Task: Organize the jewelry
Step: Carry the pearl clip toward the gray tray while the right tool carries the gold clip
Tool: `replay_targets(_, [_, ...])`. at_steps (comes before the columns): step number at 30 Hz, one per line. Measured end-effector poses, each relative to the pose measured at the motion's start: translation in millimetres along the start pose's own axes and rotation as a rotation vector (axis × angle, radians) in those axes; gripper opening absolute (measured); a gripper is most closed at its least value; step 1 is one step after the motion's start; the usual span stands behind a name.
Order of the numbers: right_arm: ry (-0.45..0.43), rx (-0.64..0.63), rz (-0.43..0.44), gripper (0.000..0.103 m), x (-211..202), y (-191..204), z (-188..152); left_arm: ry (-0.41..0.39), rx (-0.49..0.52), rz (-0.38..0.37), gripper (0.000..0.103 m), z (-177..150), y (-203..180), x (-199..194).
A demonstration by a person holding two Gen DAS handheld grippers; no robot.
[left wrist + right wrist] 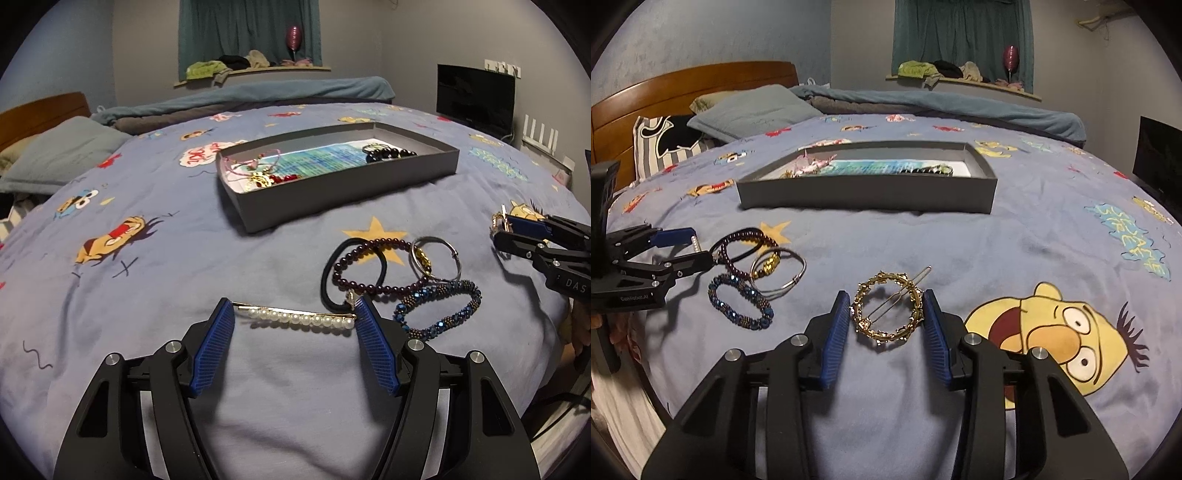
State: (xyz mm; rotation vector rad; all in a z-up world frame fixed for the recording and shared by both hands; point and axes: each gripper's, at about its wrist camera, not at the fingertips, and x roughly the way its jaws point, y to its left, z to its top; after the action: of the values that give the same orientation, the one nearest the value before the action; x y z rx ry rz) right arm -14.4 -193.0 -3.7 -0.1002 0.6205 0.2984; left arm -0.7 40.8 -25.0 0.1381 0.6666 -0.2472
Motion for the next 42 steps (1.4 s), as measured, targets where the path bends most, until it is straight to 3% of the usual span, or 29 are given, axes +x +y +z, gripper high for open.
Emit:
replay_targets(15, [-0.077,0.025,-0.034,0.040,-12.0,-14.9,21.9,-0.111,-0.069,0.026,0.069,26.4,22.8,-24.7])
replay_targets(23, [-0.153,0.042,-0.051,0.040,7.6,-29.4,80.3,-0.144,-0.078,-0.013,0.069,82.0,30.7,-11.1])
replay_targets(28, [-0.197,0.063,-0.063,0.040,38.2,-38.1,124.5,-0.126,-0.094,-0.070,0.069,114.3,30.7,16.8])
replay_targets(35, [-0.165,0.111,-0.043,0.040,92.9,-50.0,166.1,-0.089,-0.078,-0.086,0.069,159.8,24.2,67.1])
replay_targets(42, [-0.031,0.100,-0.009,0.040,135.2,-68.1,186.1,-0.052,-0.007,-0.066,0.069,183.1,2.4,111.7])
